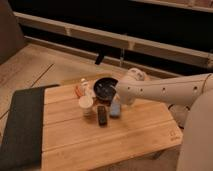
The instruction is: Wipe the white sponge on the table
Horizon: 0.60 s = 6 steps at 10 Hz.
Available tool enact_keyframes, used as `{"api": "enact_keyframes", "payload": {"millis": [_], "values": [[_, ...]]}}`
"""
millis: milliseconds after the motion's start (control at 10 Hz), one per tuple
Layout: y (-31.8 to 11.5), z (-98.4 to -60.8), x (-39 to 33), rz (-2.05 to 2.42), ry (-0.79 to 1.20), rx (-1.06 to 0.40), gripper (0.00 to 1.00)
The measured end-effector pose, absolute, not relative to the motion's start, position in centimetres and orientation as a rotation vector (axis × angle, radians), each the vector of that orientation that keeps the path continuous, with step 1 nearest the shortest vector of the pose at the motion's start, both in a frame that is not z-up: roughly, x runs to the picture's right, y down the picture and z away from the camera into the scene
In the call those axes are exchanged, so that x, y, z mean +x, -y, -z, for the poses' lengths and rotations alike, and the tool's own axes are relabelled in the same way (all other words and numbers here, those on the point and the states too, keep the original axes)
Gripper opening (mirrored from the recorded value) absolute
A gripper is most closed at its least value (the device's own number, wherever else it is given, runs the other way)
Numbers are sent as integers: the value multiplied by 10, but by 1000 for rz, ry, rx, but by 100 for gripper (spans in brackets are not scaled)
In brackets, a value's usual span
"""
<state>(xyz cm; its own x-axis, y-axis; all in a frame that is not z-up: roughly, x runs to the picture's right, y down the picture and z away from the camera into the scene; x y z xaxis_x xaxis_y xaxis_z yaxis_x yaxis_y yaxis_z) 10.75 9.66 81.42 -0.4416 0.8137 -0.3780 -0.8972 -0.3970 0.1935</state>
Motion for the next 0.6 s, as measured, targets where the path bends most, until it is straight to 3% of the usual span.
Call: {"api": "enact_keyframes", "payload": {"millis": [600], "values": [[-111,-846,101,-2041,-495,-347,65]]}}
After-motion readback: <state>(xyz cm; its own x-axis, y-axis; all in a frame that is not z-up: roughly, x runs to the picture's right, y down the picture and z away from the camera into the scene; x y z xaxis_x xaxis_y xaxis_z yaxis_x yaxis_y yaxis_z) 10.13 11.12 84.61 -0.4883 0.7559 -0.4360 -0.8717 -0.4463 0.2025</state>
